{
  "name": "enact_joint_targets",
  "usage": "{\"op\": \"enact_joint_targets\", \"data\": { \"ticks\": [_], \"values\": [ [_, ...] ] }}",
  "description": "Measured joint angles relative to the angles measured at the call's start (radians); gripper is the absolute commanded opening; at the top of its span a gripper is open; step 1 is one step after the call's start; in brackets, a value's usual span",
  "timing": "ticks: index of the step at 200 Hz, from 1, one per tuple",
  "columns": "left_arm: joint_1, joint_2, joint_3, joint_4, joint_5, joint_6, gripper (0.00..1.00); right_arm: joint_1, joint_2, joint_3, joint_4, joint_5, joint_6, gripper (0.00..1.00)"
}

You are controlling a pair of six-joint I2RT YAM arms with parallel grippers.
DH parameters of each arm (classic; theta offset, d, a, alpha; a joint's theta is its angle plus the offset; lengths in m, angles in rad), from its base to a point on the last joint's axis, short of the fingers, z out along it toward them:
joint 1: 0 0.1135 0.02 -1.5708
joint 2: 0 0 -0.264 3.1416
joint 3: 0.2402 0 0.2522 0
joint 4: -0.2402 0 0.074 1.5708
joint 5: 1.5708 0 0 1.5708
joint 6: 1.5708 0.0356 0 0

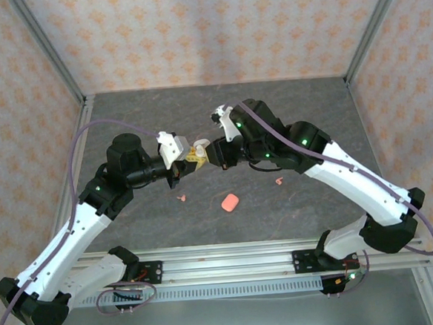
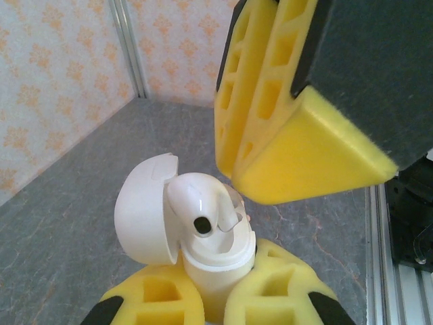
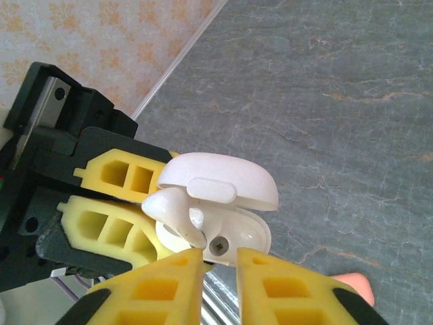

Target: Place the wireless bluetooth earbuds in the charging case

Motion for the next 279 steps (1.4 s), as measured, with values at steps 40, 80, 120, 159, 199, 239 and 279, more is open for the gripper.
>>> {"op": "enact_joint_targets", "data": {
  "ticks": [40,80,120,159,199,239,279],
  "values": [
    [0.000,0.000,0.000,0.000,0.000,0.000,0.00,0.000,-0.002,0.013,0.009,-0.013,-0.001,0.30],
    [0.000,0.002,0.000,0.000,0.000,0.000,0.00,0.000,0.024,0.056,0.013,-0.034,-0.003,0.32],
    [0.000,0.002,0.000,-0.003,-0.003,0.000,0.00,0.000,0.075,0.090,0.012,-0.042,-0.013,0.30],
    [0.000,0.002,0.000,-0.001,-0.007,0.000,0.00,-0.002,0.082,0.105,0.002,-0.042,-0.023,0.23],
    [0.000,0.002,0.000,-0.001,-0.007,-0.001,0.00,-0.002,0.083,0.105,-0.003,-0.034,-0.024,0.19],
    [0.000,0.002,0.000,-0.002,-0.007,-0.019,0.00,-0.003,0.079,0.093,0.004,-0.026,-0.023,0.16],
    [0.000,0.004,0.000,-0.002,-0.005,-0.020,0.00,-0.002,0.043,0.042,0.038,-0.014,-0.019,0.14]
  ]
}}
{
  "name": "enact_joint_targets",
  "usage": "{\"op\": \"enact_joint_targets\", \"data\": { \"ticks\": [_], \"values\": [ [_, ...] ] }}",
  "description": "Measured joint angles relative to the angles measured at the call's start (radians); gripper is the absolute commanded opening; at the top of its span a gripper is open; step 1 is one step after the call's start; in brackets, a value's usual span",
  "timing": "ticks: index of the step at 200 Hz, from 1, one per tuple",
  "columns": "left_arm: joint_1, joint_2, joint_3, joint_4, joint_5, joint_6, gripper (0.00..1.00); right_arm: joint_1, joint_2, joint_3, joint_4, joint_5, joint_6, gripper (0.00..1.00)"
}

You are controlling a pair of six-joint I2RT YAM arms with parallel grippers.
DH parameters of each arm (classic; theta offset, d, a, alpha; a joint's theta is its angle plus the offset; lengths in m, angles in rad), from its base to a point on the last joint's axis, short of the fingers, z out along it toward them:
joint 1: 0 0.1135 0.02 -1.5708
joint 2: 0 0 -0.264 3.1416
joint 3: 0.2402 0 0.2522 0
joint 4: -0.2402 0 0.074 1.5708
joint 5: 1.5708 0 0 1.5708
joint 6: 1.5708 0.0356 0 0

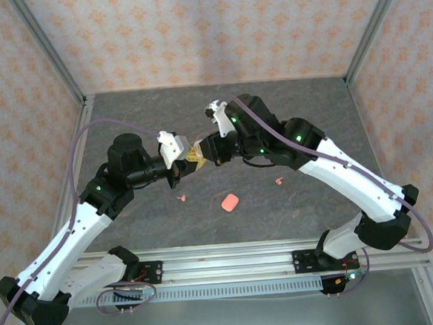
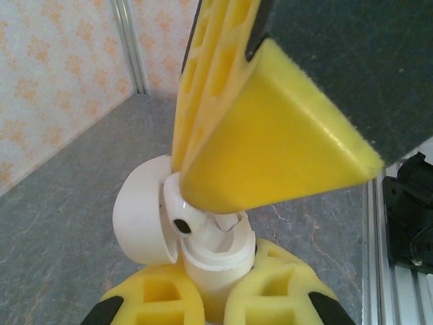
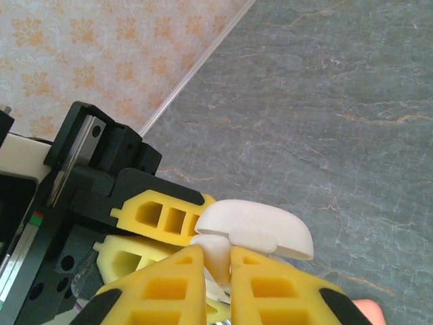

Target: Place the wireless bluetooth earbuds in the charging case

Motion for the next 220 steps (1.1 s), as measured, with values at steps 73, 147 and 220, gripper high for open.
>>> {"op": "enact_joint_targets", "data": {
  "ticks": [73,147,220],
  "values": [
    [0.000,0.004,-0.001,0.005,0.001,-0.018,0.00,0.000,-0.063,-0.105,0.063,0.010,-0.002,0.21],
    [0.000,0.004,-0.001,0.034,0.002,-0.022,0.00,0.000,-0.087,-0.111,0.066,0.034,0.000,0.34],
    [0.000,0.003,-0.002,0.042,0.004,-0.023,0.00,-0.150,-0.148,-0.113,0.059,0.068,0.079,0.35]
  ]
}}
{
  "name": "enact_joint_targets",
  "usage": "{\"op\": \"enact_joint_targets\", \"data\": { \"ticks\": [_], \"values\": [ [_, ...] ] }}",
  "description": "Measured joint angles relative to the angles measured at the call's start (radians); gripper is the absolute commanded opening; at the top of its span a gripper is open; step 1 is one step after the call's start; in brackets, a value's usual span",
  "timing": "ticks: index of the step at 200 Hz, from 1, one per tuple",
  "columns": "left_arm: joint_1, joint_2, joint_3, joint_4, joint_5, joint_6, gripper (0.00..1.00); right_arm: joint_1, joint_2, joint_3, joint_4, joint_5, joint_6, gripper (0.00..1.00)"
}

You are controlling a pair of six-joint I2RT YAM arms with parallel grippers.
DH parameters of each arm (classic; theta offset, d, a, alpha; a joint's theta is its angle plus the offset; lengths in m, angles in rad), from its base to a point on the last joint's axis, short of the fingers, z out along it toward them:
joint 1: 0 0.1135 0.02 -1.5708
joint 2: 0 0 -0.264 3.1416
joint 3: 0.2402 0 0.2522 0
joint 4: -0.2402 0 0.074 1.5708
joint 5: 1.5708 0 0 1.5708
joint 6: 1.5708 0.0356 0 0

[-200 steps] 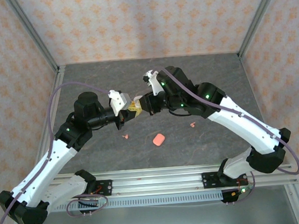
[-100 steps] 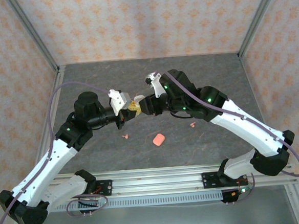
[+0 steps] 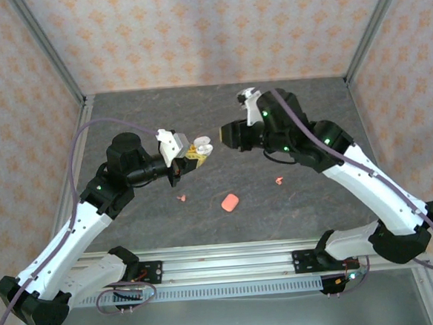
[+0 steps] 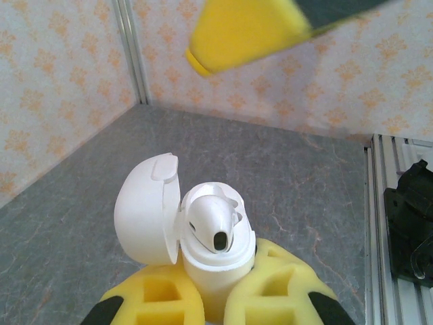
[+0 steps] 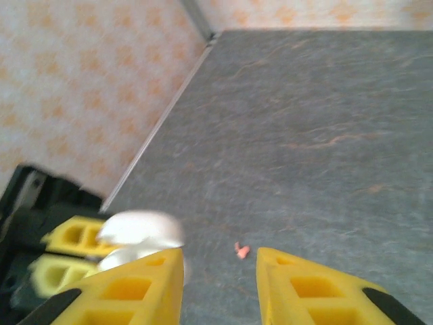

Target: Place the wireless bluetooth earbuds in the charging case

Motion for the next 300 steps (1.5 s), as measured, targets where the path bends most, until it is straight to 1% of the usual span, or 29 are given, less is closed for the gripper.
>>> {"op": "enact_joint_targets", "data": {
  "ticks": [36,71,100,139,159,175,211,256,300],
  "values": [
    [0.000,-0.023,-0.039,0.004,-0.001,-0.003,0.00,-0.180,-0.006,-0.058,-0.062,0.039,0.088,0.36],
    [0.000,-0.053,-0.103,0.016,-0.005,-0.029,0.00,-0.363,0.039,-0.237,-0.069,-0.009,0.145,0.36],
    [0.000,-0.062,-0.159,0.048,-0.008,-0.060,0.00,-0.481,0.142,-0.358,-0.034,-0.076,0.175,0.36],
    [0.000,-0.049,-0.199,0.095,-0.010,-0.097,0.00,-0.600,0.322,-0.383,0.040,-0.126,0.194,0.36],
    [0.000,-0.035,-0.209,0.114,-0.012,-0.108,0.00,-0.636,0.422,-0.373,0.070,-0.137,0.199,0.36],
    [0.000,-0.032,-0.218,0.130,-0.020,-0.112,0.00,-0.645,0.501,-0.341,0.076,-0.136,0.198,0.37],
    [0.000,-0.030,-0.227,0.141,-0.031,-0.115,0.00,-0.650,0.668,-0.182,0.066,-0.116,0.186,0.40],
    [0.000,-0.011,-0.227,0.147,-0.035,-0.115,0.00,-0.662,0.767,-0.060,0.044,-0.086,0.171,0.41],
    [-0.008,0.002,-0.227,0.162,-0.047,-0.115,0.00,-0.670,0.819,-0.035,0.023,-0.071,0.159,0.41]
  ]
}}
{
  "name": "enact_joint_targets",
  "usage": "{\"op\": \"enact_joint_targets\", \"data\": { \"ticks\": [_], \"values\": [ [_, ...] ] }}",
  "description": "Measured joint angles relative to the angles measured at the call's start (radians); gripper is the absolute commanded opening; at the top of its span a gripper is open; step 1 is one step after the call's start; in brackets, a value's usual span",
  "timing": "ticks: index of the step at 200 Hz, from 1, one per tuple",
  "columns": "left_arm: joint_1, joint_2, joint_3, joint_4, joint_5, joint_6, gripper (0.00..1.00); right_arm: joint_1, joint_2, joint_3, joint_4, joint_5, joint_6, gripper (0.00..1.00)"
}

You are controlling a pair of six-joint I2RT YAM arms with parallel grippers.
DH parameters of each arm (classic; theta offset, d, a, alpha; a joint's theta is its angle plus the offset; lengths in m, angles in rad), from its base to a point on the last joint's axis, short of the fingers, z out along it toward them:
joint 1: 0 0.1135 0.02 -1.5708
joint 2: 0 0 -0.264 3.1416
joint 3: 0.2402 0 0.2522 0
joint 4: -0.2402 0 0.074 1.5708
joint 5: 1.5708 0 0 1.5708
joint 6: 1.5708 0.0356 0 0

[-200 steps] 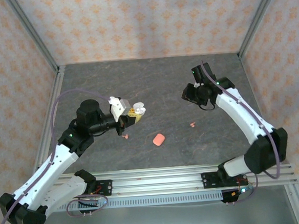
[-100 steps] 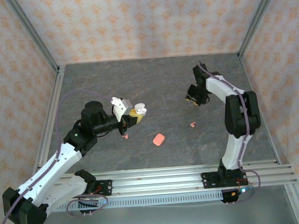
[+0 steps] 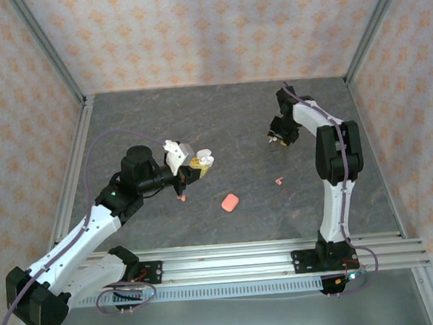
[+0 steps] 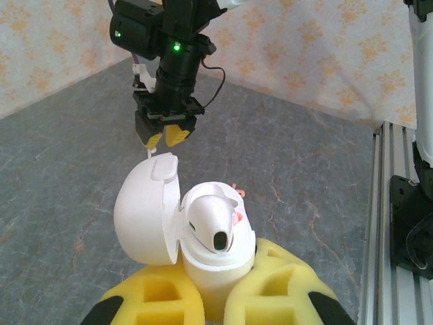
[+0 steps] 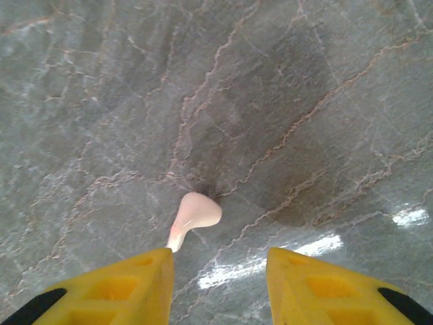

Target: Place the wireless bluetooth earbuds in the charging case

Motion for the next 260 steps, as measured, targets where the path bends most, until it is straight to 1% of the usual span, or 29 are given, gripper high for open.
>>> {"op": "enact_joint_targets", "data": {
  "ticks": [42,106,129,171,191,217,239,260],
  "values": [
    [0.000,0.013,0.000,0.002,-0.006,0.002,0.00,0.000,0.030,0.004,-0.007,0.004,-0.007,0.41],
    [0.000,0.030,0.000,0.008,-0.006,0.004,0.00,0.000,0.031,0.026,-0.015,0.003,-0.013,0.40],
    [0.000,0.030,0.000,0.008,-0.006,0.007,0.00,0.000,0.025,0.022,-0.015,0.003,-0.013,0.37],
    [0.000,0.030,0.000,0.008,-0.006,0.010,0.00,0.000,0.009,0.027,-0.021,0.008,-0.013,0.38],
    [0.000,0.030,0.000,0.007,-0.006,0.010,0.00,0.000,0.017,0.058,-0.034,0.011,-0.013,0.40],
    [0.000,0.030,0.000,0.007,-0.006,0.011,0.00,0.000,0.061,0.148,-0.043,0.010,-0.019,0.41],
    [0.000,0.030,0.000,0.006,-0.006,0.011,0.00,0.000,0.113,0.209,-0.045,-0.001,-0.031,0.41],
    [0.000,0.028,0.000,0.006,-0.007,0.011,0.00,0.000,0.144,0.215,-0.055,-0.010,-0.040,0.39]
  ]
}}
